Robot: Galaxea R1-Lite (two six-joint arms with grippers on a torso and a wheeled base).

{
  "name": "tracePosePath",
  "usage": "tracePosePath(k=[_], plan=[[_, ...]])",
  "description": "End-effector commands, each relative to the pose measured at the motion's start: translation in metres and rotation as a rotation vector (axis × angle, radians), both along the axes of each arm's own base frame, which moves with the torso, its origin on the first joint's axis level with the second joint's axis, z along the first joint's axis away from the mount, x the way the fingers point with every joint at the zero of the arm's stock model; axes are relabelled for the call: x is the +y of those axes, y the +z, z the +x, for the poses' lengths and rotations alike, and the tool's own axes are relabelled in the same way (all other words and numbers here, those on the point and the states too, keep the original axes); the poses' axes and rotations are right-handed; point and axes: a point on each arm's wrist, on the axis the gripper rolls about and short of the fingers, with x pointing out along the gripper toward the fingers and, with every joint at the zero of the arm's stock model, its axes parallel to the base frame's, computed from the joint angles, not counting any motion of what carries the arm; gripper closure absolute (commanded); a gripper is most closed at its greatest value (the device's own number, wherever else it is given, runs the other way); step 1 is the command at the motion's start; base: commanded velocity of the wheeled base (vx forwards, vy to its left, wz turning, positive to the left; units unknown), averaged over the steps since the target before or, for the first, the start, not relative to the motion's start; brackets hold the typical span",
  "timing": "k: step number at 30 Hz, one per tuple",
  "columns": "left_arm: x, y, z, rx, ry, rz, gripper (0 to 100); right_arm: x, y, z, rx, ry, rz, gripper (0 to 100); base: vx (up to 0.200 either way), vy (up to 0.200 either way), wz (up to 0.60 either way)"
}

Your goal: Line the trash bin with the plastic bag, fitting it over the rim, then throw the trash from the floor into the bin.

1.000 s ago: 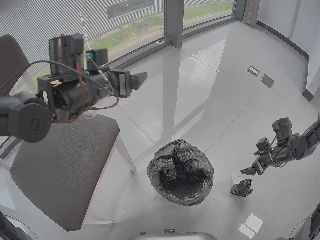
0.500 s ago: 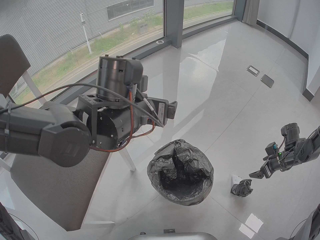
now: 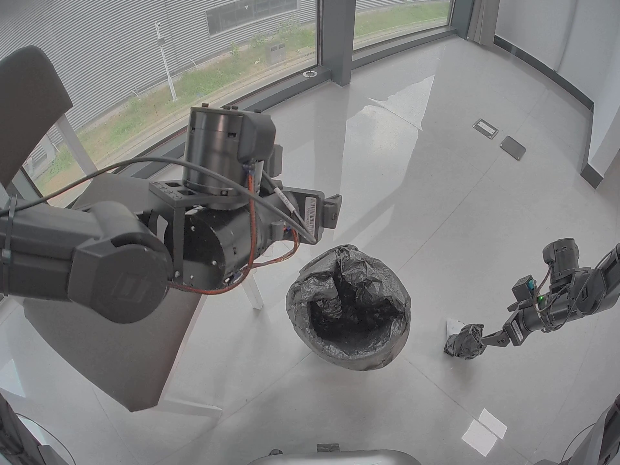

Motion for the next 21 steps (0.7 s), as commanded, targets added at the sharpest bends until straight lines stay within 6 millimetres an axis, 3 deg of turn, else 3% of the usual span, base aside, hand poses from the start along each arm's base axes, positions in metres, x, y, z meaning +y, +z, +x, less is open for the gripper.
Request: tracePosePath(k=[1,8,13,21], plan=[[0.006,0.009,-0.002,-0.020,0.003,-0.021,0,-0.002,-0.004,0.004,0.007,-0.007,0.001,0,0.000,0.000,0.00],[0.008,0.013,-0.004,-0.031,0.005,-0.029,0,-0.015,-0.018,0.022,0.028,-0.064,-0.021,0,0.000,0.000,0.00],[0.009,0.016,-0.004,-0.040,0.005,-0.036,0,-0.034,-0.038,0.049,0.040,-0.111,-0.023,0,0.000,0.000,0.00],[0.024,0.025,-0.001,-0.060,0.045,-0.054,0,-0.043,-0.070,0.090,0.039,-0.158,-0.012,0,0.000,0.000,0.00]])
